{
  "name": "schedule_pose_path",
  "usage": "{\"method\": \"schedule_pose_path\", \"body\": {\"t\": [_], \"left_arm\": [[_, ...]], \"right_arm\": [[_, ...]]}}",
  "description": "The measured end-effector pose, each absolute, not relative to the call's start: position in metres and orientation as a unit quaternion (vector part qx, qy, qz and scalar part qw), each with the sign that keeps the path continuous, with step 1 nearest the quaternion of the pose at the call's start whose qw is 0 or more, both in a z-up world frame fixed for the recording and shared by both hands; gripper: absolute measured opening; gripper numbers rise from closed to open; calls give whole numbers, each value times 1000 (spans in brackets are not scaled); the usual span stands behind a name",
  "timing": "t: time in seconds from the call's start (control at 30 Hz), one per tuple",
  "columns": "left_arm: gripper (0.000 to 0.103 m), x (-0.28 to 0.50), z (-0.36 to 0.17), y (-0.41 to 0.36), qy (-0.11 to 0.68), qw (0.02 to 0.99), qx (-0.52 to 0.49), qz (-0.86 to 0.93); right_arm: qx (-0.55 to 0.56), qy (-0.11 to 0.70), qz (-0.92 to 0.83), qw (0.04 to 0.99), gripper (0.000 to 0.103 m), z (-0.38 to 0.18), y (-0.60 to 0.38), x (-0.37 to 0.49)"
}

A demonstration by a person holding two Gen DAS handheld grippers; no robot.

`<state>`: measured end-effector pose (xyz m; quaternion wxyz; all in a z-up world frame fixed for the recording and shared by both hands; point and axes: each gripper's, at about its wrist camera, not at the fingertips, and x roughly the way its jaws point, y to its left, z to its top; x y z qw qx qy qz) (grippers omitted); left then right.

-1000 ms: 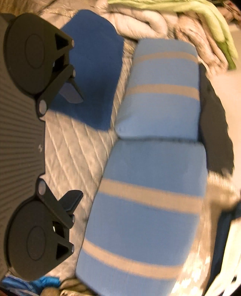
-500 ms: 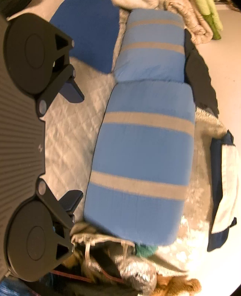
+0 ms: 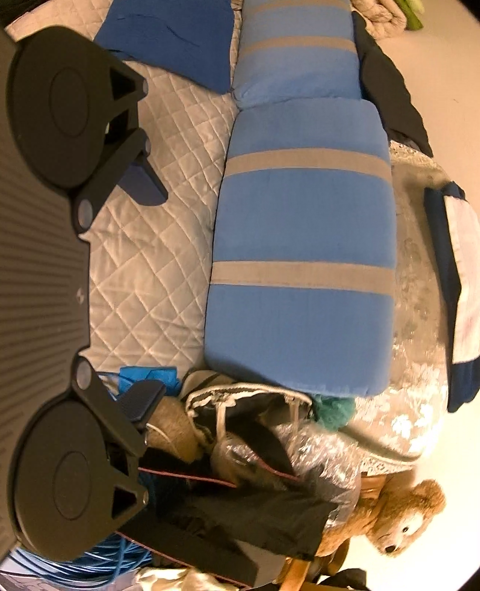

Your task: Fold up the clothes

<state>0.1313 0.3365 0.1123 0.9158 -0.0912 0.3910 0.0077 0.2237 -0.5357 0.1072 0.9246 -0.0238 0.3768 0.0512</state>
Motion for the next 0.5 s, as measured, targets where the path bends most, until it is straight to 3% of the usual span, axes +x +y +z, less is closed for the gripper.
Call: {"method": "schedule_pose_path", "body": {"t": [0.5], "left_arm": [[82,92,89,288,401,914,-56,-25]], "right_arm": [[-33,391,25,919,103,95,-567,157]]}}
